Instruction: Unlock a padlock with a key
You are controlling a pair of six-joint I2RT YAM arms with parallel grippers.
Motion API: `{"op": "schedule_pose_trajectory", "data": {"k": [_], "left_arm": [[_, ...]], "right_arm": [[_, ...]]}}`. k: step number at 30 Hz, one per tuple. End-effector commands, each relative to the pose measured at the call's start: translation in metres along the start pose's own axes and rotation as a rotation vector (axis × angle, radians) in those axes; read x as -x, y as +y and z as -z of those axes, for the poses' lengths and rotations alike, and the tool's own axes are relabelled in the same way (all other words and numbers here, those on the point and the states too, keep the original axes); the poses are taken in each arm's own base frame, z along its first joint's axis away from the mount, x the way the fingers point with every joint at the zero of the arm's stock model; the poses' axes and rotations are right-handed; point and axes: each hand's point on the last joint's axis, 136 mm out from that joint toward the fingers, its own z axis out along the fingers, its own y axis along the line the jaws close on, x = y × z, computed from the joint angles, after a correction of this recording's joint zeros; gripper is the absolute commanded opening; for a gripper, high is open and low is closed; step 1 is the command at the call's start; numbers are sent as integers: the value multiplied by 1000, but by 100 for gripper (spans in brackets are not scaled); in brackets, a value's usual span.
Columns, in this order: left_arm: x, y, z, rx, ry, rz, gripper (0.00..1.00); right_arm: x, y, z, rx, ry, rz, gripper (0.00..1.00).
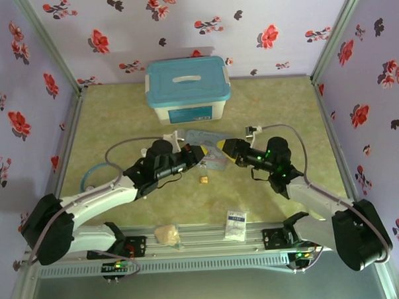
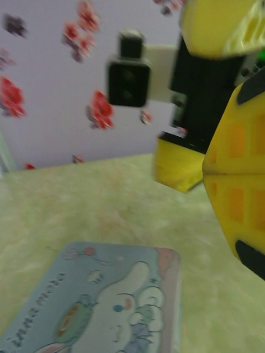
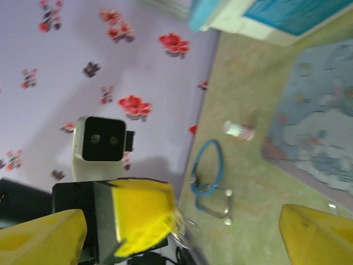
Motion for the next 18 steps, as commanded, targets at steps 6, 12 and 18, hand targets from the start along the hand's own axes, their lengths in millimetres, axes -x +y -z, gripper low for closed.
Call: {"op": "schedule_pose_trajectory", "data": {"k": [6,12,18], "left_arm": [[-1,-16,43,102,69,-250,0],[4,-38,46,28,52,-246,0],[7,-44,49,-16,35,-219,0]], "right_arm": [[-12,45,-16,282,37,80,68],[-41,69,-38,383,133,99,70],[-48,75,-42,399,156,99,63]]}}
